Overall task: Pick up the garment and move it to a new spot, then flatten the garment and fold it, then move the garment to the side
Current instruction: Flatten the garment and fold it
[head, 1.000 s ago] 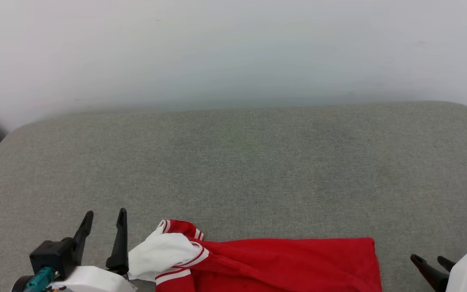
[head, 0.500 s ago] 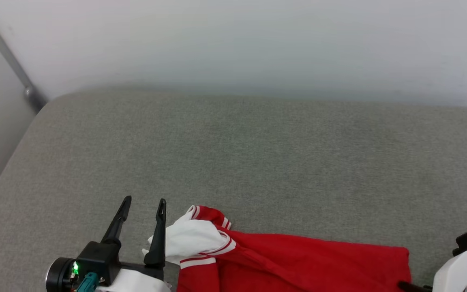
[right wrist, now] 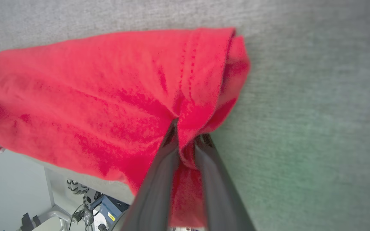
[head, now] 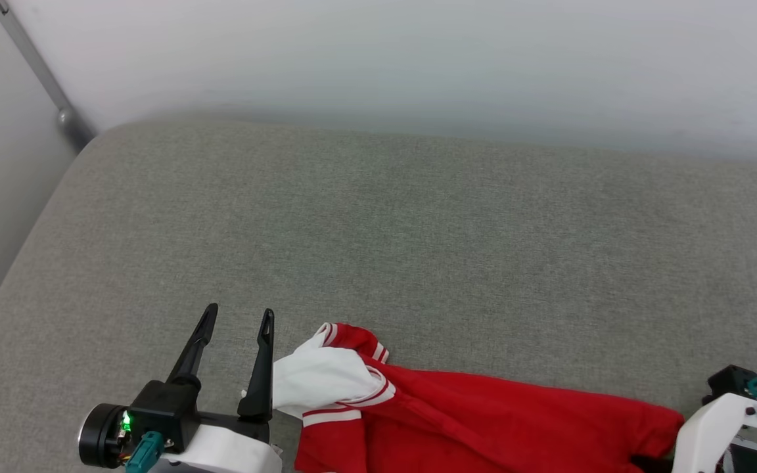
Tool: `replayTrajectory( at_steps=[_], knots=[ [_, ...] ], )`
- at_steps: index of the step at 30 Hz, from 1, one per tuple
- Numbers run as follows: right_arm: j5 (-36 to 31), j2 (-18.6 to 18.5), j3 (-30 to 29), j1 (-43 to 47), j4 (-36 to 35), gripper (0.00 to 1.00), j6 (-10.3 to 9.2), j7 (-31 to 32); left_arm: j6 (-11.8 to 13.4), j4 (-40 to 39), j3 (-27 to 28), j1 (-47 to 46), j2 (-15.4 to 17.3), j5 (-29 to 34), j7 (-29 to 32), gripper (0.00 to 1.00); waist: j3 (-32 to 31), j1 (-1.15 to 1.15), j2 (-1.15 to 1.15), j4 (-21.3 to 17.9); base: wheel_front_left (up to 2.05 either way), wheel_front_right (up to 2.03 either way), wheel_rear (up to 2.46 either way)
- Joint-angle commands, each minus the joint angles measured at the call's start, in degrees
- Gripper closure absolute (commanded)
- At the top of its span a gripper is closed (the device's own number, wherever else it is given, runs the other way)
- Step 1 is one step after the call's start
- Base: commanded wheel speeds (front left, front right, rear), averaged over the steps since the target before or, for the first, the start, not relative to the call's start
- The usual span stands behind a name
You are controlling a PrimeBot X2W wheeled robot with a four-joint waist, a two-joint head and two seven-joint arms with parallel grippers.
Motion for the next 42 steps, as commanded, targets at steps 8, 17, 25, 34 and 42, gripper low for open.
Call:
replayTrajectory(
  at_steps=[8, 17, 25, 34, 42],
  knots=[
    [2.75, -1.3, 3.32, -2.29, -2.05, 1.0, 0.14, -1.25, 1.19, -0.63, 0.73, 1.11, 1.39, 0.39, 0.45, 0.0, -1.75, 0.0, 0.0, -3.61, 0.0, 0.0, 0.0],
    [2.93, -5.85, -3.05, -4.2, -1.77, 1.0, 0.09, -1.4, 2.1, -2.05, 0.81, 2.17, 2.67, 0.51, 1.33, 0.0, -3.46, 0.0, 0.0, -8.67, 0.0, 0.0, 0.0],
    [1.89, -5.77, -14.45, -4.87, -1.57, 1.0, 0.09, 2.97, 2.26, -2.2, 0.4, 2.48, 2.53, 0.26, 1.5, 0.0, -3.84, 0.0, 0.0, -10.38, 0.0, 0.0, 0.0],
    [16.08, 7.5, -11.98, -5.06, -7.45, 1.0, 0.09, 15.14, 1.59, -1.95, -0.32, 1.57, 2.56, 0.02, 2.01, 0.0, -4.44, 0.0, 0.0, -9.4, 0.0, 0.0, 0.0],
    [35.19, 8.24, 4.54, -4.56, -8.09, 1.0, 0.09, 11.55, 0.67, -1.49, -1.17, 0.6, 2.68, -0.39, 2.7, 0.0, -4.84, 0.0, 0.0, -6.8, 0.0, 0.0, 0.0]
  ],
)
